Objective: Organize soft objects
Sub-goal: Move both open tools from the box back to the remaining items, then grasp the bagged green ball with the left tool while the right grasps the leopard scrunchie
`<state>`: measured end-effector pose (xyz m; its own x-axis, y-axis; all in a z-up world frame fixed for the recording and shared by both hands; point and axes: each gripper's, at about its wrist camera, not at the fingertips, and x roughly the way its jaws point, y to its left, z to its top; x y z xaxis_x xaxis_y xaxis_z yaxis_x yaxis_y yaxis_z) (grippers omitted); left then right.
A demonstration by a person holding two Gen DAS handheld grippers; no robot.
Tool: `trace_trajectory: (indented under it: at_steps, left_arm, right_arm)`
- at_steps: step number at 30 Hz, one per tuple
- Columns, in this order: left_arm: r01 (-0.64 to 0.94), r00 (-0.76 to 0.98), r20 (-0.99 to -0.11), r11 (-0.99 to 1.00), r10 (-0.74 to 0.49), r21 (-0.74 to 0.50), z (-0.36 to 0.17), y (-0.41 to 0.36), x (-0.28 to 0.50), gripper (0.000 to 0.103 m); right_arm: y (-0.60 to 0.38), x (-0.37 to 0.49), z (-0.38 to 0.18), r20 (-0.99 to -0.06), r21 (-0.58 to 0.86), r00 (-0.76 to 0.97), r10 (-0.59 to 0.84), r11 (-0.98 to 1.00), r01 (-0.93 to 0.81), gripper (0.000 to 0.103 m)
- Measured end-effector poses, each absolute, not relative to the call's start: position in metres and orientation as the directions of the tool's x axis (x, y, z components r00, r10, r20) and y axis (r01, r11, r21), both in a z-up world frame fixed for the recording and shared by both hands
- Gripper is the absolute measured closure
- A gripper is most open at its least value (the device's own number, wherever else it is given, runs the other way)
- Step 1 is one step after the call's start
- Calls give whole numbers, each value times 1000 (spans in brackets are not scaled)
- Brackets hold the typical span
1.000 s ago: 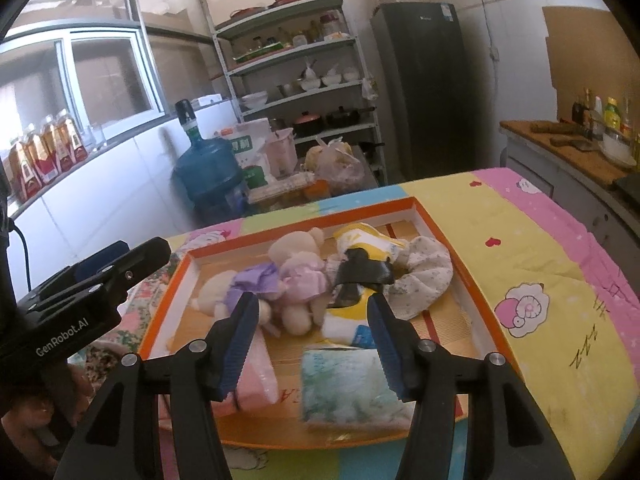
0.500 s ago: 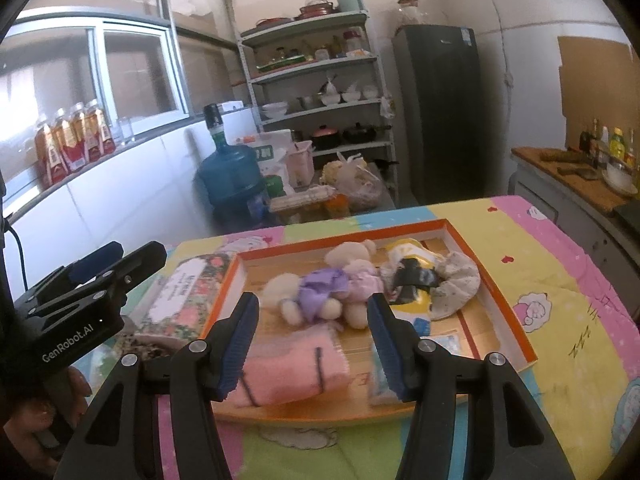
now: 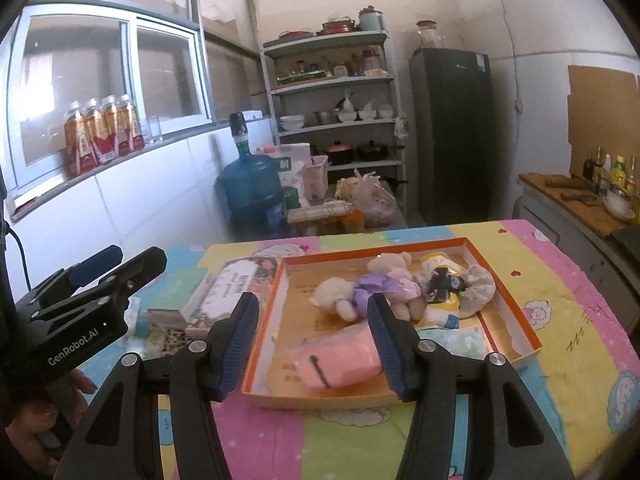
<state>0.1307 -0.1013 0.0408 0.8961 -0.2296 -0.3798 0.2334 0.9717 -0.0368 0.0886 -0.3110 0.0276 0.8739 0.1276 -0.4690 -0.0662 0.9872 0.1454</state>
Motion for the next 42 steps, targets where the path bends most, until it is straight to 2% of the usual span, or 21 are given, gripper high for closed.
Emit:
trace_trajectory:
  at_steps: [14, 27, 31, 42]
  left_arm:
    - [175, 920, -345, 982, -187, -65, 46, -37, 93, 31]
    - [99, 929, -348, 991, -126, -94, 34, 28, 74, 31]
    - [69, 931, -351, 992, -102, -104, 28, 47, 71, 31]
    - [23, 919, -387, 990, -76, -140, 4, 82, 75, 31]
  right_arm:
    - [-259, 57, 38, -444, 114, 885, 140, 989, -99, 44]
    - [-215, 43, 35, -436, 106, 884, 171, 985, -138, 44]
    - [-204, 41, 31, -428, 120, 883, 193, 980, -156, 39]
    - [-180, 53, 9, -464, 138, 850, 248, 968, -208, 36]
